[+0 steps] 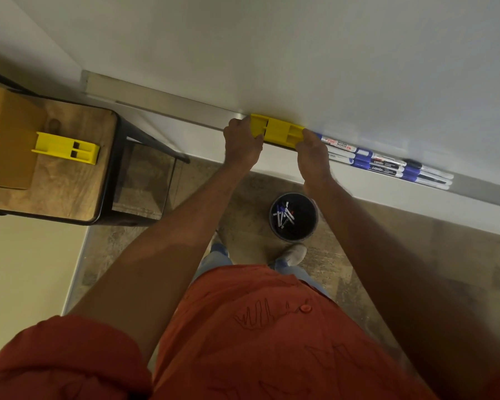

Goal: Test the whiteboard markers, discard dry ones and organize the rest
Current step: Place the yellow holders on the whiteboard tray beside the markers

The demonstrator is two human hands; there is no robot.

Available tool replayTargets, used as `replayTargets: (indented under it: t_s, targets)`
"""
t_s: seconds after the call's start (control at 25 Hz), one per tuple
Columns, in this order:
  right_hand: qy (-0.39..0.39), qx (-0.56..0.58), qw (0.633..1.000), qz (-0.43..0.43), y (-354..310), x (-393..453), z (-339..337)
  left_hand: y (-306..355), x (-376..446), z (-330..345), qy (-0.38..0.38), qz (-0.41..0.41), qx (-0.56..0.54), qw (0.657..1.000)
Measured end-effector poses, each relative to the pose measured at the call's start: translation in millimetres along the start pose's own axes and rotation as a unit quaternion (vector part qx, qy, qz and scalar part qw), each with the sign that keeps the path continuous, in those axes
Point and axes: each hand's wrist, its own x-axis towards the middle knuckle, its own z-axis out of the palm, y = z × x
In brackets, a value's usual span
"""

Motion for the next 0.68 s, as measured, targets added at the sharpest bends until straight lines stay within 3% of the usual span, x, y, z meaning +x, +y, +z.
replayTargets:
  t_s: [0.24, 0.4, 0.52, 0.68]
  targets:
    - [0.023, -0.021, 0.999, -0.026, 6, 2, 3, -5, -1, -7, -0.016, 0.037, -0.008, 0.999]
    - [0.082, -0.029, 0.995, -0.048, 6, -6, 14, -12, -8, -20, -0.034, 0.044, -0.091, 0.994]
    - [0.09, -0.037, 0.989, -0.109, 4, -15, 40, -24, -21, -39, 0.012, 0.064, -0.151, 0.986]
    - [0.036, -0.048, 0.987, -0.152, -10, -30, 92, -69, -30, -69, 0.074, 0.032, -0.158, 0.984]
